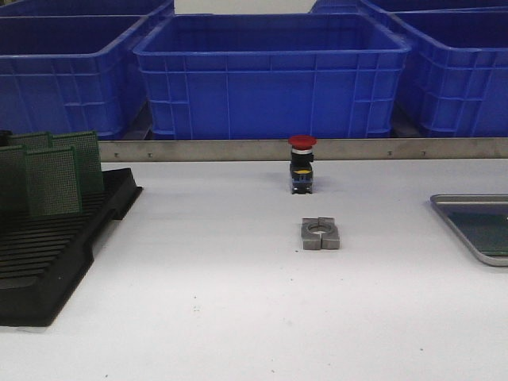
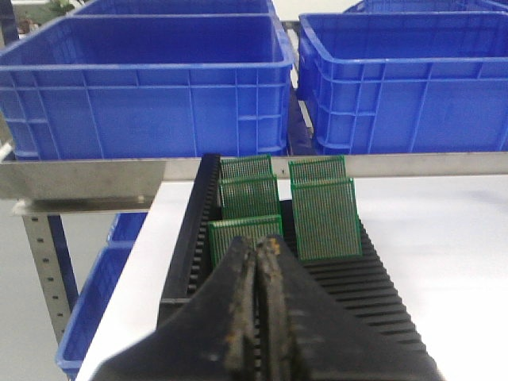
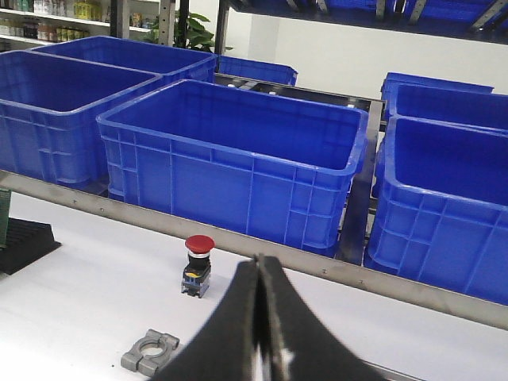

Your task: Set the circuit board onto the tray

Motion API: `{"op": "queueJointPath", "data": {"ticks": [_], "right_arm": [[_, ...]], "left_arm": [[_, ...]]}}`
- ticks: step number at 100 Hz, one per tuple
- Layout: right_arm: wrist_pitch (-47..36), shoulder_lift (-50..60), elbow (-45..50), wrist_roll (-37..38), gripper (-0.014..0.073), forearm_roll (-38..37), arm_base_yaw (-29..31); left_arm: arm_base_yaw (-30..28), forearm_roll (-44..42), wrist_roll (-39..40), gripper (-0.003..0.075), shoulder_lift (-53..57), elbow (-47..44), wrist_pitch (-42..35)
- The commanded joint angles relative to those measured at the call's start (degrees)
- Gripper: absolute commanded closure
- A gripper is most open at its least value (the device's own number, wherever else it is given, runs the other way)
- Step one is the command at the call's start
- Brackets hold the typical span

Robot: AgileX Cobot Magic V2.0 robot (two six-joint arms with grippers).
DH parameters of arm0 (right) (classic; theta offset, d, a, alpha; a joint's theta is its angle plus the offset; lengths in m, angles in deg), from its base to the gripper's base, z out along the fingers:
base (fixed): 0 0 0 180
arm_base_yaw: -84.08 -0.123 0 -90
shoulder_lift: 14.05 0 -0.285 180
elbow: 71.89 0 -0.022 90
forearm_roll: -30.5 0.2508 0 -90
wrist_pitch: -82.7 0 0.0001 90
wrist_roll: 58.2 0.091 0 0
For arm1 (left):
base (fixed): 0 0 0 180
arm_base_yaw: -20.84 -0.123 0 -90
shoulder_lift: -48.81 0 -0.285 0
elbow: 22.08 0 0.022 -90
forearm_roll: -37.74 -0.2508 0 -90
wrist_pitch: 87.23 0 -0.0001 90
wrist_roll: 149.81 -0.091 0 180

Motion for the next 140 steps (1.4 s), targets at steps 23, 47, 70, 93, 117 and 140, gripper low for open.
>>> {"op": "queueJointPath", "data": {"ticks": [23, 47, 70, 93, 117, 140], "right_arm": [[-2.8, -0.5, -1.5, -0.3, 0.0653, 0.5, 0.0], [-2.8, -0.5, -1.5, -0.3, 0.0653, 0.5, 0.0], [-2.8, -0.5, -1.5, -0.3, 0.0653, 0.5, 0.0], [-2.8, -0.5, -1.5, -0.3, 0.0653, 0.5, 0.0], [-4.2, -0.5, -1.3, -0.4, 0.0653, 0.5, 0.1], [-14.4, -0.5, 0.5, -0.4, 0.0653, -0.2, 0.2]], "left_arm": [[-0.2, 0.4, 0.7, 0.0741, 1.6, -1.1, -2.5], [-0.2, 0.4, 0.7, 0.0741, 1.6, -1.1, -2.5], [-0.2, 0.4, 0.7, 0.0741, 1.6, -1.1, -2.5], [-0.2, 0.4, 0.7, 0.0741, 1.6, -1.1, -2.5], [-0.2, 0.4, 0.7, 0.0741, 1.6, -1.1, -2.5], [-0.2, 0.4, 0.7, 0.0741, 1.6, -1.1, -2.5]]}}
